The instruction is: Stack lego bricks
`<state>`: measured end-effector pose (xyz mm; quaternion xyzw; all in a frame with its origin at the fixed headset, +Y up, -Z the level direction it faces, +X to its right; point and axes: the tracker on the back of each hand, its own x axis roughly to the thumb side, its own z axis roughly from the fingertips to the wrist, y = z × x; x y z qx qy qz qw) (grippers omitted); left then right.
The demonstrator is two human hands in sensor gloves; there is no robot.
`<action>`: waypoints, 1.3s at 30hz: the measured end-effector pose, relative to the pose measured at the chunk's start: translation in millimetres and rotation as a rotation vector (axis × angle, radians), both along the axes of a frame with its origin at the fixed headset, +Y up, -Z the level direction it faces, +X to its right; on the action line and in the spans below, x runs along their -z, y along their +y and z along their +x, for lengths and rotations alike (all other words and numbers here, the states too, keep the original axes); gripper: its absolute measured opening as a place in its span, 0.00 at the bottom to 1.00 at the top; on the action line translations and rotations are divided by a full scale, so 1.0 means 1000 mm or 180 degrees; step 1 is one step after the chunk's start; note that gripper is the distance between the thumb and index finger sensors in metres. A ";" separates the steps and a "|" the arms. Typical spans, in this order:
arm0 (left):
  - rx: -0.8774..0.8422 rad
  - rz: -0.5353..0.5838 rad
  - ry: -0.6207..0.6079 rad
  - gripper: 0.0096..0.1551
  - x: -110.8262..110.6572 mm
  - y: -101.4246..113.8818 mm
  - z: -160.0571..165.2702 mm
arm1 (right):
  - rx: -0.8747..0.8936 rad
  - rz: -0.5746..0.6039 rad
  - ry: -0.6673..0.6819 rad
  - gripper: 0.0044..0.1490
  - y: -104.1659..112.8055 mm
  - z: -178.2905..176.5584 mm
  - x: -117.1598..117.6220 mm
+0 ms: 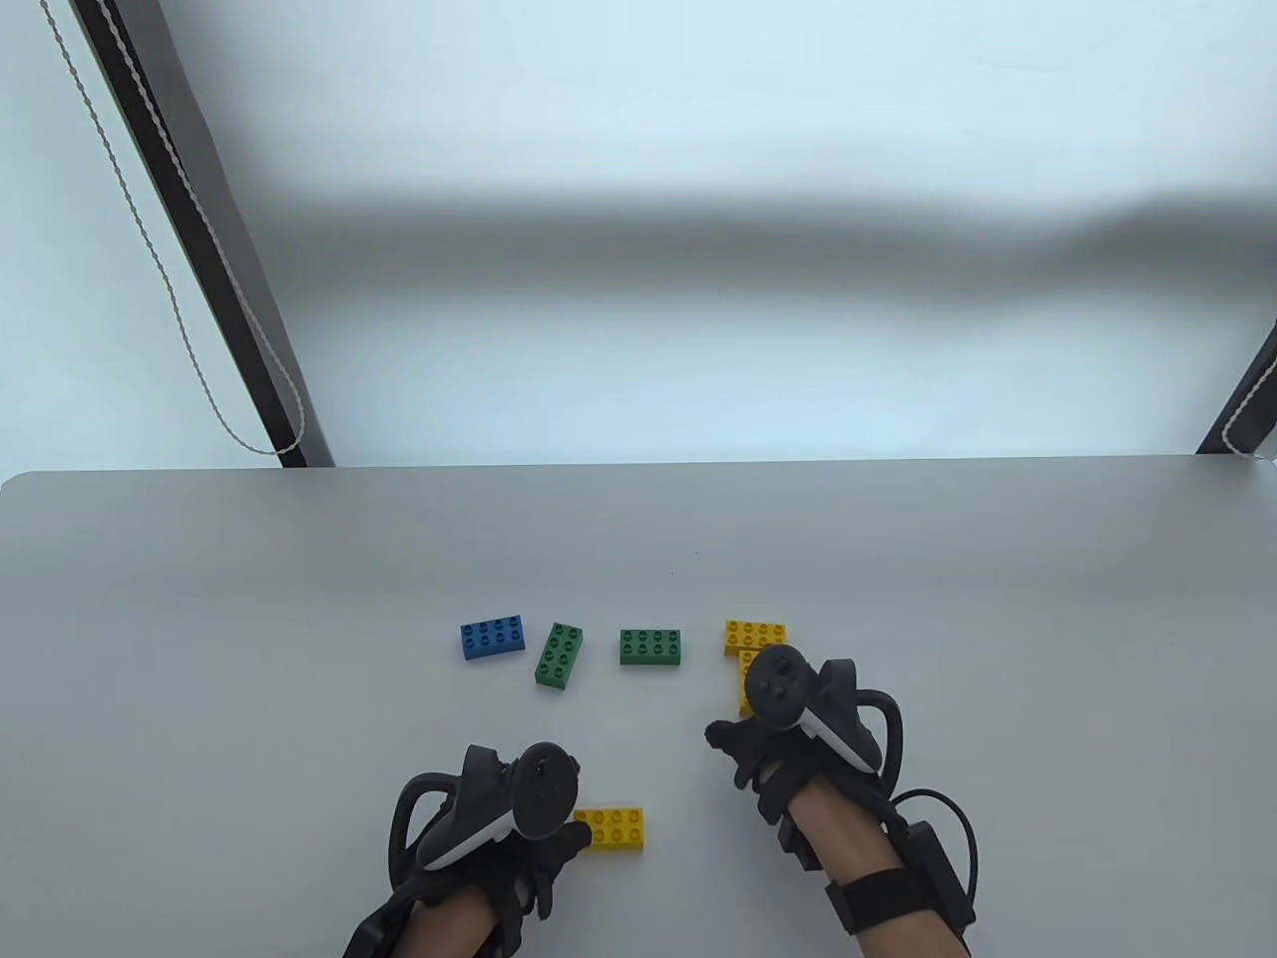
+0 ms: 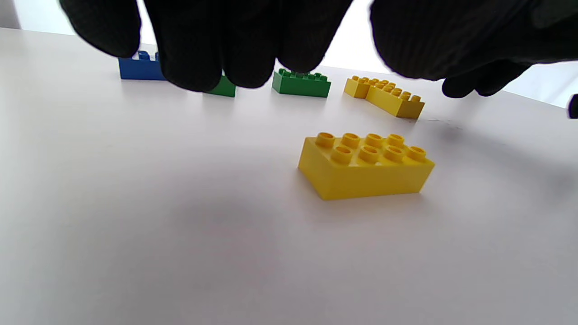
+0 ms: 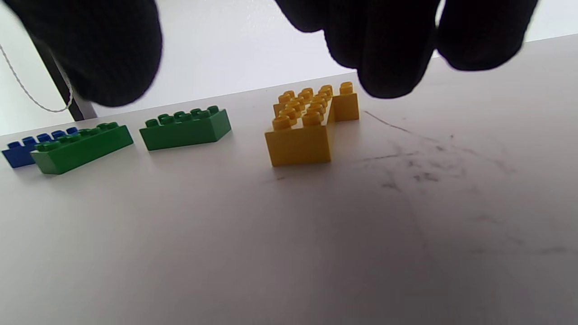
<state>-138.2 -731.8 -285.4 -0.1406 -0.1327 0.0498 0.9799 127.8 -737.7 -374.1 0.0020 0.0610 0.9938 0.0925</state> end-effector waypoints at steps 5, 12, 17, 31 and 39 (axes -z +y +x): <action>-0.0013 -0.0052 -0.0026 0.42 0.000 0.000 0.000 | -0.0159 -0.0133 -0.0347 0.62 -0.004 -0.005 0.018; -0.0067 -0.0072 -0.0015 0.42 0.001 0.003 -0.001 | -0.0533 -0.0273 -0.0714 0.56 -0.011 -0.013 0.033; -0.0115 -0.0098 -0.0064 0.43 0.000 0.004 0.000 | -0.0731 -0.0404 -0.0897 0.54 -0.016 -0.018 0.039; -0.0127 -0.0151 -0.0116 0.46 0.000 0.003 0.001 | -0.0651 -0.0504 -0.0975 0.48 -0.022 -0.015 0.039; -0.0148 -0.0146 -0.0070 0.47 0.000 0.003 -0.002 | -0.0436 -0.0448 -0.0723 0.45 -0.019 -0.010 0.028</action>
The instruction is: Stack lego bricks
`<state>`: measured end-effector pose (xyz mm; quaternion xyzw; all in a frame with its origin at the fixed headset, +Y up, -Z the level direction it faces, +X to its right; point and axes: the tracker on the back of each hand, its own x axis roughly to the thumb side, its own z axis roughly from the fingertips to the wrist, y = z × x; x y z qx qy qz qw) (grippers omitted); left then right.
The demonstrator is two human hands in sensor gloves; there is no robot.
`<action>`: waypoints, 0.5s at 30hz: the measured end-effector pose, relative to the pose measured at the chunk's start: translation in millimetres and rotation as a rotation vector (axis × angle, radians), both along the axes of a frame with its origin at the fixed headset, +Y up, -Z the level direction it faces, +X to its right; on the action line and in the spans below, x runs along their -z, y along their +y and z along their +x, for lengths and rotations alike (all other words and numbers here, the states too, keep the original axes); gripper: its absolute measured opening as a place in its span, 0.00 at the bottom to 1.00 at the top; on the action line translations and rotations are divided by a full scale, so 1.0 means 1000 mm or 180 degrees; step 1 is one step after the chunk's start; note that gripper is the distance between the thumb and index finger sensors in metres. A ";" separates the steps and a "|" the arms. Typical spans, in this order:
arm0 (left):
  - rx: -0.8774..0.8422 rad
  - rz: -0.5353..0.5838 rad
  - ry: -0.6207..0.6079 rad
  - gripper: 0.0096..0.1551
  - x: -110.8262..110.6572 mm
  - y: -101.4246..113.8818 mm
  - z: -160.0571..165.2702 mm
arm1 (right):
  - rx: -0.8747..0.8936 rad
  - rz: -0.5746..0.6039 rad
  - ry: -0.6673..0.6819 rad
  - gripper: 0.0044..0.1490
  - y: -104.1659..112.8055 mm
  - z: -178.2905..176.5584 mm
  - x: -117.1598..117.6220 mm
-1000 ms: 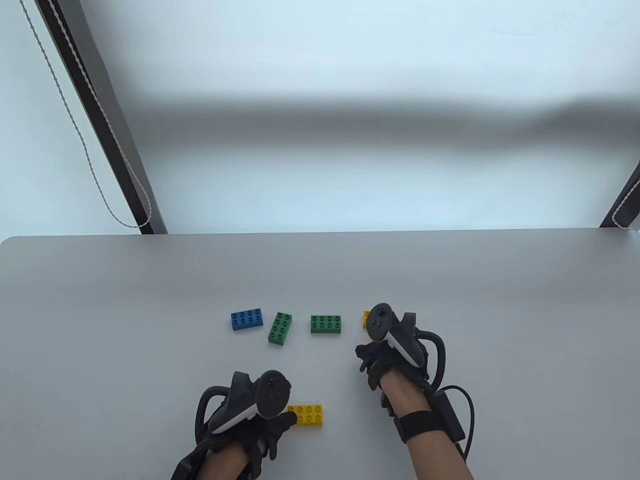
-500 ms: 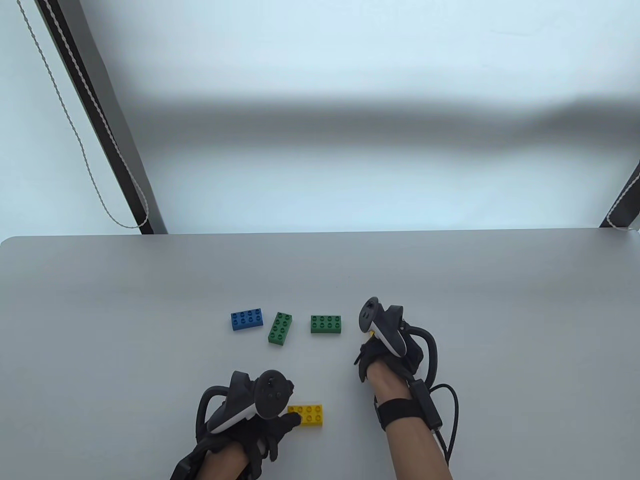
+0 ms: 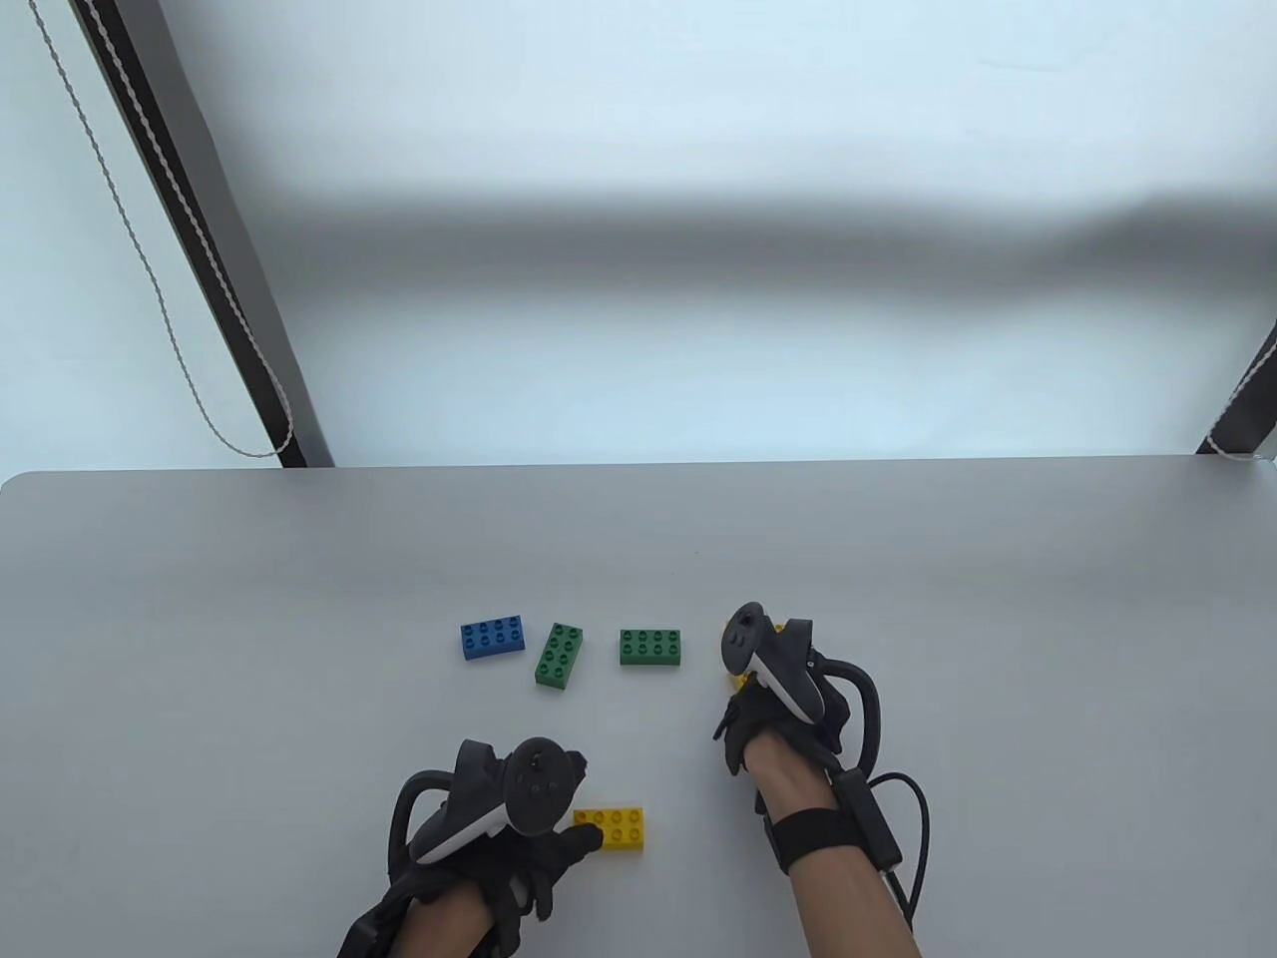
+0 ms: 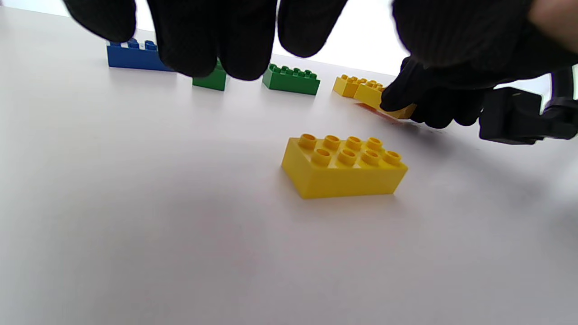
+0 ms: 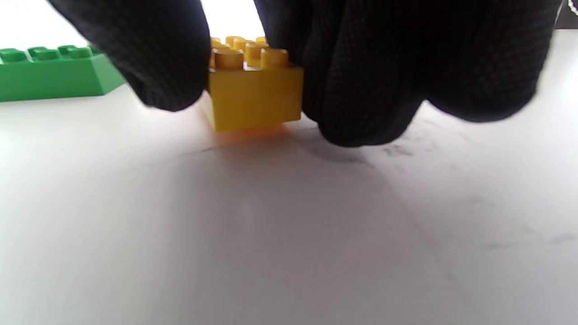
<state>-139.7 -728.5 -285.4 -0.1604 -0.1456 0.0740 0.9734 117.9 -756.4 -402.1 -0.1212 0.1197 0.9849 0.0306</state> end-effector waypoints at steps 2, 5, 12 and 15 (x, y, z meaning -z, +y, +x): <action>-0.0006 -0.0004 0.0001 0.47 0.000 0.000 0.000 | 0.0087 0.0030 0.0056 0.45 0.002 0.002 -0.005; 0.0001 0.0017 0.0022 0.46 0.000 0.000 0.000 | 0.0196 0.0132 0.0262 0.45 0.009 0.003 -0.015; -0.0021 0.0063 0.0068 0.46 0.000 0.000 -0.002 | 0.0342 0.0329 0.0629 0.44 0.025 0.001 -0.042; -0.0032 0.0078 0.0085 0.46 0.000 0.000 -0.003 | 0.0419 0.0469 0.0885 0.44 0.031 -0.001 -0.054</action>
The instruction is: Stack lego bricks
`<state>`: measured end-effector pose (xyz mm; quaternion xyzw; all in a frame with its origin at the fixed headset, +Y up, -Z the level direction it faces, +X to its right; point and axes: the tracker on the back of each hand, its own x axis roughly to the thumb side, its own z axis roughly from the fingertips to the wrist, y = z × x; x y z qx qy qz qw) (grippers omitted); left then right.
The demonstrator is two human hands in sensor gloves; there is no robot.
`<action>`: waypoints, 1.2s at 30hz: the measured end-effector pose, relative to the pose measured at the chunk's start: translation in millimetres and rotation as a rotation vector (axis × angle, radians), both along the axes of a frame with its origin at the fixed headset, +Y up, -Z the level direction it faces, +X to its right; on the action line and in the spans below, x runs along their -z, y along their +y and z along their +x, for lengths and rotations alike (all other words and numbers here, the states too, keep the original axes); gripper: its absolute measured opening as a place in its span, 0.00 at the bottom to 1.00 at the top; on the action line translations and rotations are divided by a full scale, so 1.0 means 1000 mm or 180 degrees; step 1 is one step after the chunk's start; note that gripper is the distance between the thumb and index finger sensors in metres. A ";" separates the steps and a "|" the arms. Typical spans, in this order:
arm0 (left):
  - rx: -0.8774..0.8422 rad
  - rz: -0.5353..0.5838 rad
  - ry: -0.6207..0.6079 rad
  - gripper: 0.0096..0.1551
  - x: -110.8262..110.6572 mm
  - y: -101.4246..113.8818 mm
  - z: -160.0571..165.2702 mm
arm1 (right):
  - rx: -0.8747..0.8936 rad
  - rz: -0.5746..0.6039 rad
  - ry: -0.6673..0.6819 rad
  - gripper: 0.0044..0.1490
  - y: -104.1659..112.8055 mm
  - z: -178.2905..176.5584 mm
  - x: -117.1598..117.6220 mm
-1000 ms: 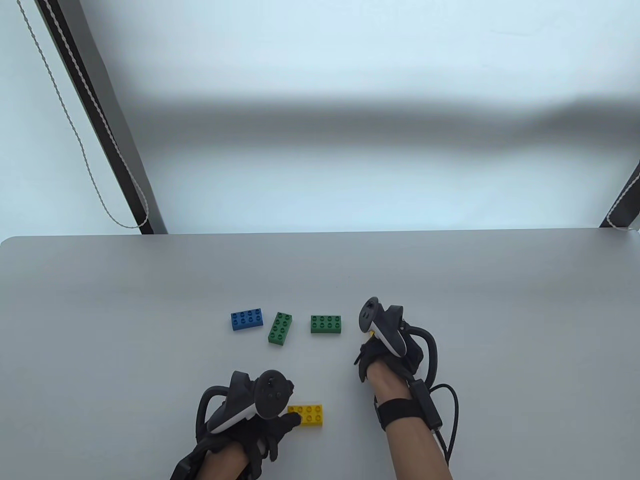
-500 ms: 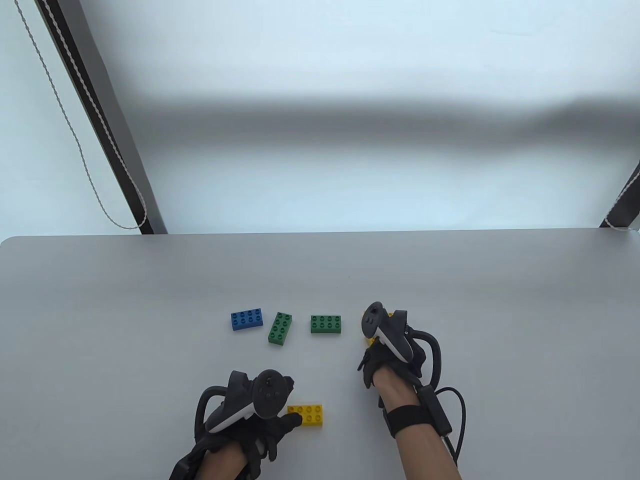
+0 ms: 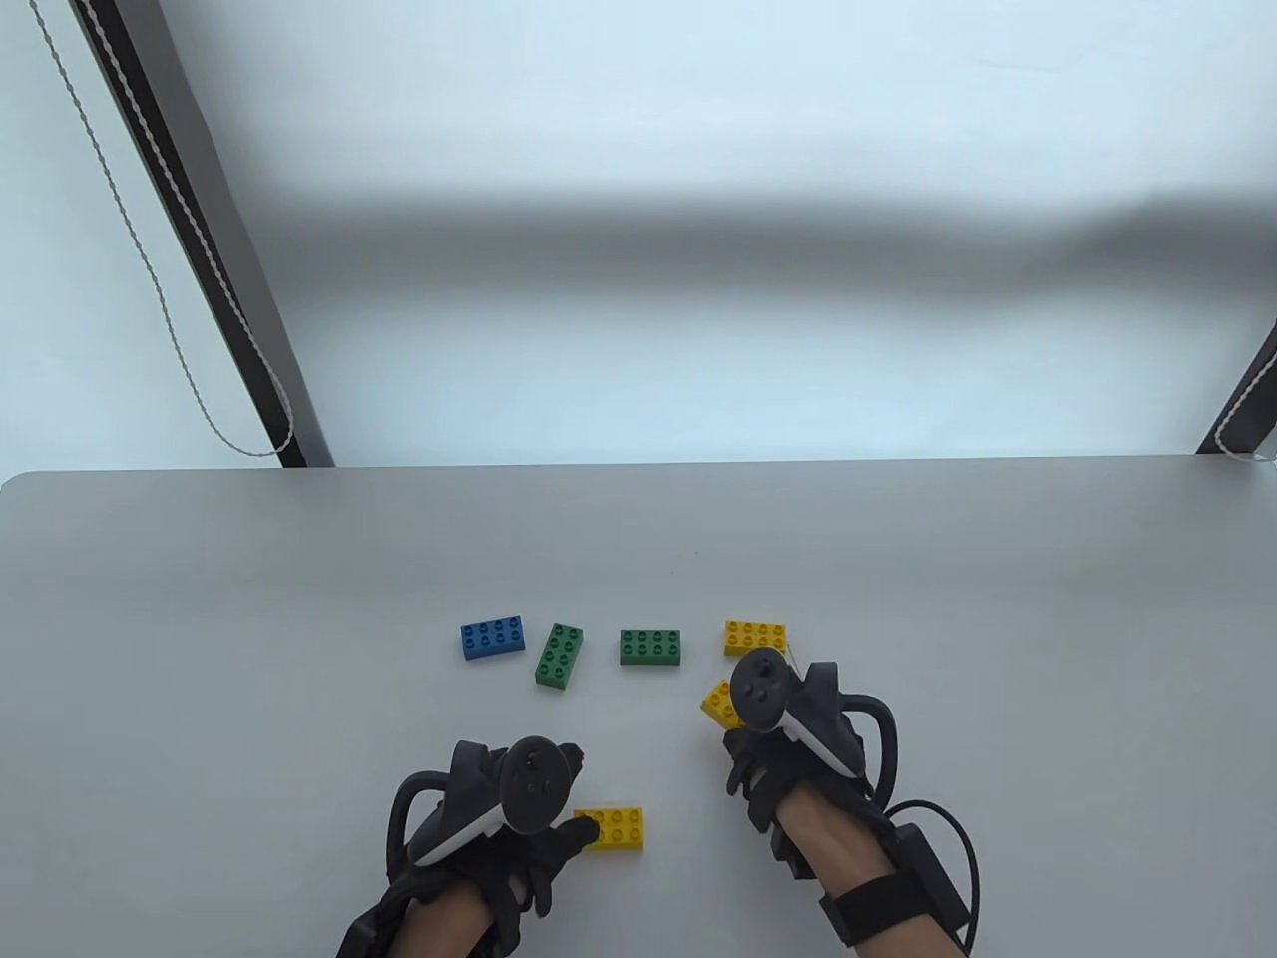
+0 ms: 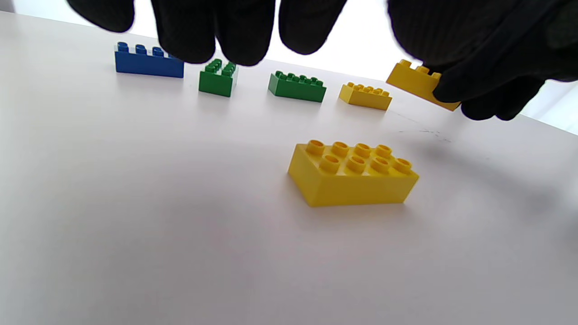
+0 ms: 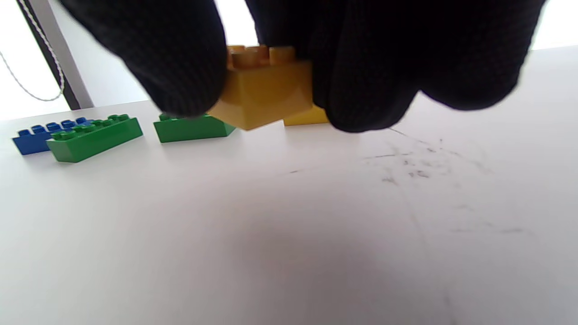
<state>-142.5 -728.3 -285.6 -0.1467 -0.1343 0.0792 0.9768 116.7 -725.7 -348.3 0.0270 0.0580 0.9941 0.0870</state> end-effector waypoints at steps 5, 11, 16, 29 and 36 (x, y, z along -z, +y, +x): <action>-0.0008 0.0011 0.0010 0.46 0.000 0.000 -0.001 | 0.0099 0.0125 0.0208 0.44 0.007 -0.004 -0.019; 0.0008 0.0045 0.0026 0.46 -0.001 0.000 -0.001 | 0.0097 0.0106 0.0536 0.43 0.005 -0.011 -0.037; -0.0004 0.0073 0.0053 0.47 0.000 0.000 -0.003 | 0.0003 0.0180 0.0790 0.43 -0.003 -0.020 -0.047; 0.0013 0.0000 0.0032 0.46 0.000 -0.005 -0.002 | -0.0091 0.0062 0.1152 0.42 -0.024 -0.028 -0.060; -0.0011 0.0020 0.0037 0.46 -0.001 -0.003 -0.002 | -0.0117 0.0051 0.1194 0.42 -0.031 -0.033 -0.061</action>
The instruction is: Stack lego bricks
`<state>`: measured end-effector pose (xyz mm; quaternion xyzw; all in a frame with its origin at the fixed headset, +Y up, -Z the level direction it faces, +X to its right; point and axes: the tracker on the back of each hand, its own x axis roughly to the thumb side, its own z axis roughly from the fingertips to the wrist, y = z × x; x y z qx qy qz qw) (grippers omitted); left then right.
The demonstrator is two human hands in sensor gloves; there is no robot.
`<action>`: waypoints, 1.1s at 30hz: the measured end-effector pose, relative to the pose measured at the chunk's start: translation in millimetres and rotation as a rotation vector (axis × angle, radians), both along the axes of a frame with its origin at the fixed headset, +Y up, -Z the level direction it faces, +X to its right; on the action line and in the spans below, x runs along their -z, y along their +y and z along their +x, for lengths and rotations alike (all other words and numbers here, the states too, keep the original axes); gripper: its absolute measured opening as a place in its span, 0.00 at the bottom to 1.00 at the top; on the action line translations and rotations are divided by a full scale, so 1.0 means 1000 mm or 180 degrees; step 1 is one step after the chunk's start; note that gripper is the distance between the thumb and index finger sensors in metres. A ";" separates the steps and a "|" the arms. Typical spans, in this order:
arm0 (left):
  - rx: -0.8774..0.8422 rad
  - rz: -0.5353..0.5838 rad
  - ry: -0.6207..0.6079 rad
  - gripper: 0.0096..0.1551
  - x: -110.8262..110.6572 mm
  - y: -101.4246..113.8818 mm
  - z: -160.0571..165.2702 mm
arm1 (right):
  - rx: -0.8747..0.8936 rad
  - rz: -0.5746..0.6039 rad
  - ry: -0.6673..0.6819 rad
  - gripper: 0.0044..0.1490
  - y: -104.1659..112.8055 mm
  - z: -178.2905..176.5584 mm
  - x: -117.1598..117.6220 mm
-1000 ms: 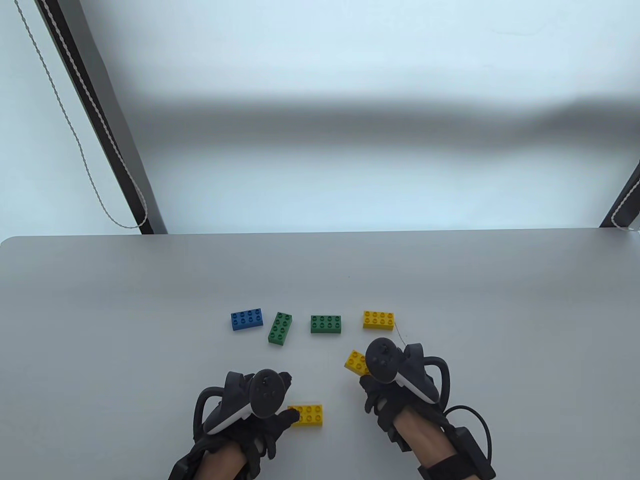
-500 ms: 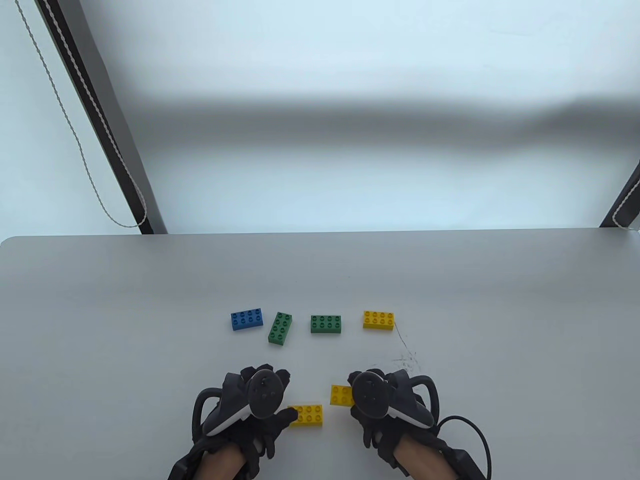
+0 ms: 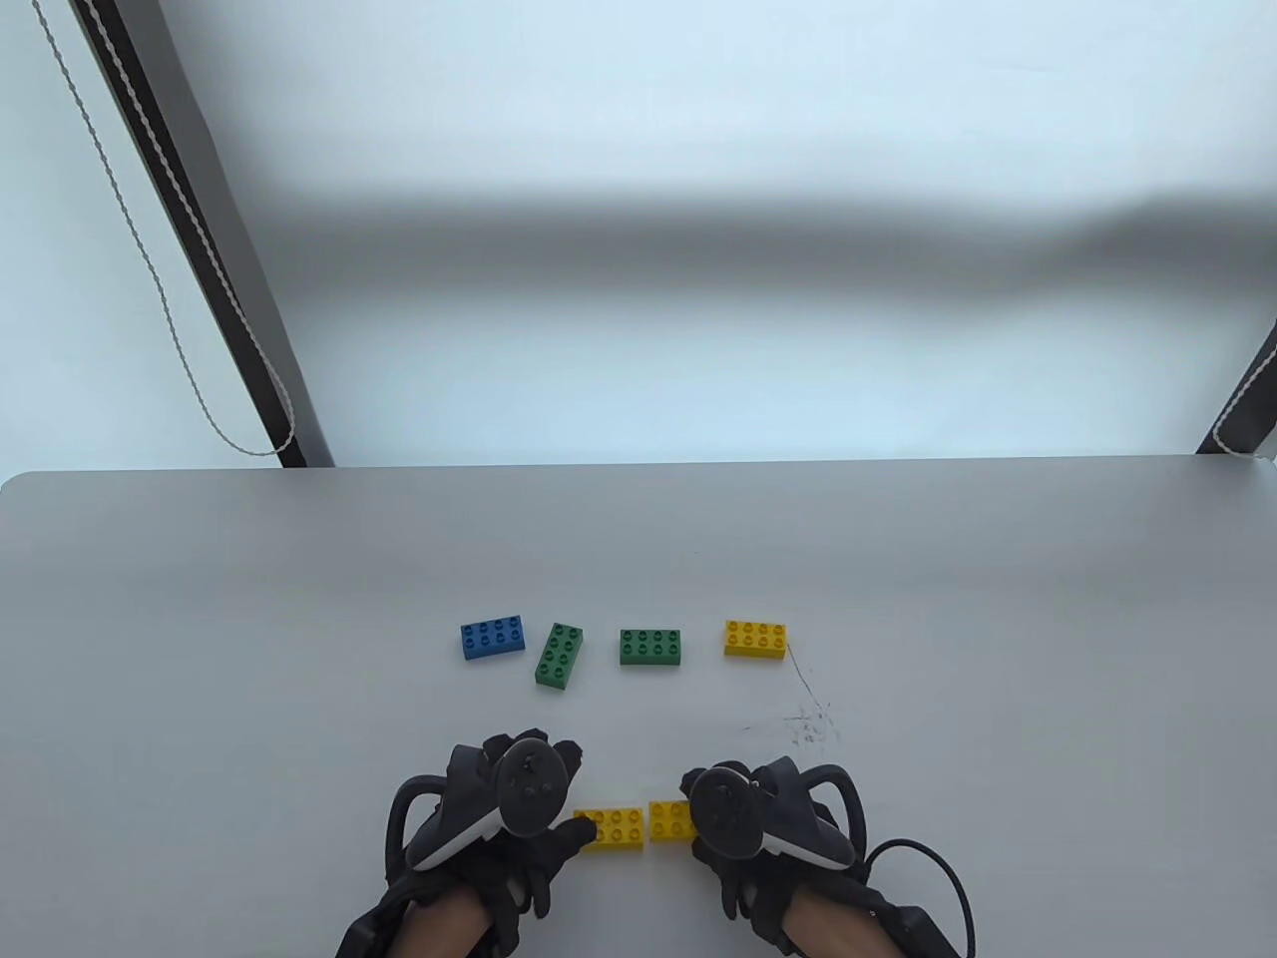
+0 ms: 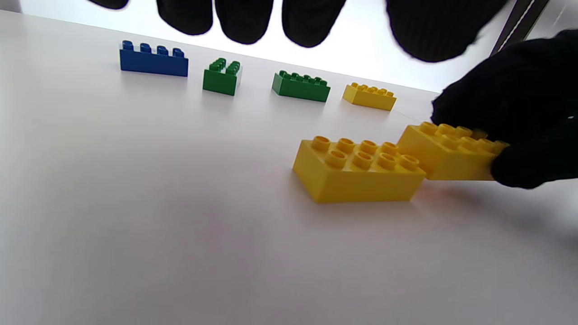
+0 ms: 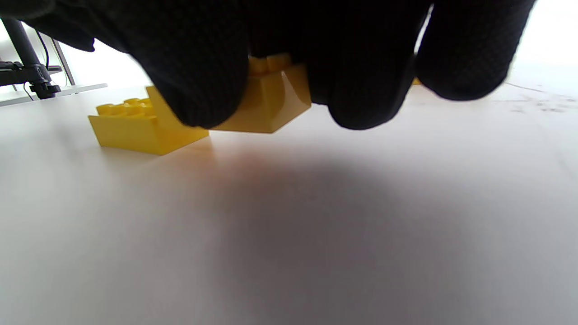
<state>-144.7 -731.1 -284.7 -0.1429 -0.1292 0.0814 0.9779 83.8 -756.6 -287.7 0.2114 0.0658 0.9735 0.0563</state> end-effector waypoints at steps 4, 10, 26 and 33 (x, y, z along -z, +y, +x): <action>-0.0005 0.0006 -0.0001 0.46 0.000 0.000 0.000 | -0.0029 -0.0034 0.0026 0.42 -0.005 -0.002 0.000; -0.0008 -0.0002 -0.0002 0.46 0.000 0.000 0.000 | -0.0043 -0.0086 0.0037 0.42 -0.010 -0.004 0.001; -0.0011 -0.0019 -0.0009 0.46 0.000 0.000 0.000 | -0.0113 -0.0065 0.0031 0.42 -0.009 -0.007 0.000; -0.0034 -0.0022 -0.0004 0.46 0.000 0.000 -0.001 | -0.0126 -0.0111 0.0024 0.44 -0.009 -0.008 0.000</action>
